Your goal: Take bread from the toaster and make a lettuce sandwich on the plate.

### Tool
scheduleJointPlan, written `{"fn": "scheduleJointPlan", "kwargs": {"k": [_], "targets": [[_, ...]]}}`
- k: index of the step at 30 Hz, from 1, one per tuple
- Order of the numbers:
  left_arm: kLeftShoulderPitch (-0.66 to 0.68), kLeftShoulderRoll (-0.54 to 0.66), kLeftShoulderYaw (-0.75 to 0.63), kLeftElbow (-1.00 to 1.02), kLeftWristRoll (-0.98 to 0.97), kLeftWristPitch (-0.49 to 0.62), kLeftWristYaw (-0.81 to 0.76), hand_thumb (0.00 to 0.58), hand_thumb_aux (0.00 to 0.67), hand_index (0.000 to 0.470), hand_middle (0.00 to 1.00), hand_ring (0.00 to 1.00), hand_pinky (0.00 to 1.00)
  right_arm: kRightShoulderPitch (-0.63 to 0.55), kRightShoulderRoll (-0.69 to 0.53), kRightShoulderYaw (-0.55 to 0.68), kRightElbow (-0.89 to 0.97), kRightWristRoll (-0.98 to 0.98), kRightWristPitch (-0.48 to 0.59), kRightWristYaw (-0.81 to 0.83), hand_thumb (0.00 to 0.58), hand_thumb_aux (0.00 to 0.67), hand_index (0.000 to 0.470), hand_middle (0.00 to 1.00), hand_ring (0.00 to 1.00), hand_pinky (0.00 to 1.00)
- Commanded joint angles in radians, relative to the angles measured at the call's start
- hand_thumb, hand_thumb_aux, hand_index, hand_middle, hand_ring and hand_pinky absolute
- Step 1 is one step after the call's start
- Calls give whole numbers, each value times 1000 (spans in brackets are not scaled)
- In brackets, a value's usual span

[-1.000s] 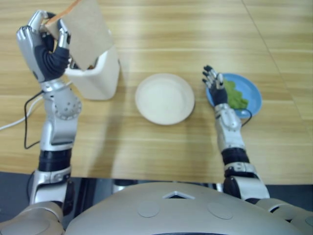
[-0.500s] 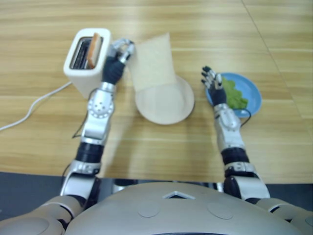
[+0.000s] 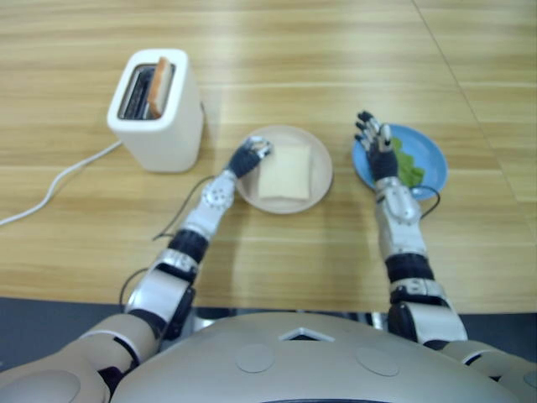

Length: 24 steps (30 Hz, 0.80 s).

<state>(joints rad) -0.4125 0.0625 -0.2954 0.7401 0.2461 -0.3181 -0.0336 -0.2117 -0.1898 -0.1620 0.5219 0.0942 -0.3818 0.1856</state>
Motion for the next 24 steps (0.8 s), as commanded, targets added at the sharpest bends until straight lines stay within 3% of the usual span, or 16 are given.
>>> {"fn": "scheduleJointPlan", "kwargs": {"k": [1, 2, 3, 4, 8, 17, 21, 24], "targets": [[17, 19, -48, 7, 67, -22, -15, 577, 623, 428, 1000, 1000, 1000, 11, -3, -6, -17, 10, 16, 0, 0, 0, 0, 0, 0, 0], [19, 32, -56, -9, 100, -17, 14, 577, 623, 428, 1000, 1000, 1000, 13, -3, -6, -20, 10, 16, -1, 0, 0, 0, 0, 0, 0], [21, 45, -59, -27, 124, -11, 35, 420, 318, 218, 0, 0, 0, 14, -4, -7, -21, 10, 17, -1, 0, 0, 0, 0, 0, 0], [25, 58, -61, -51, 143, -10, 48, 0, 0, 0, 0, 0, 0, 14, -4, -7, -23, 10, 18, -1, 0, 0, 0, 0, 0, 0], [62, 123, -66, -243, 271, 1, 154, 0, 0, 0, 0, 0, 0, 14, -4, -7, -26, 11, 21, 1, 0, 0, 0, 0, 0, 0], [208, 194, 29, -881, 600, 94, 394, 0, 0, 0, 0, 0, 0, 10, -4, -7, -19, 9, 18, 4, 0, 0, 0, 0, 0, 0], [238, 187, 53, -954, 610, 98, 419, 0, 0, 0, 0, 0, 0, 22, -29, -3, -87, -26, -11, -14, 0, 0, 0, 0, 0, 0], [236, 161, 72, -866, 490, 74, 401, 0, 0, 0, 0, 0, 0, 53, -123, -27, -226, -191, -64, -119, 0, 0, 0, 0, 0, 0]]}}
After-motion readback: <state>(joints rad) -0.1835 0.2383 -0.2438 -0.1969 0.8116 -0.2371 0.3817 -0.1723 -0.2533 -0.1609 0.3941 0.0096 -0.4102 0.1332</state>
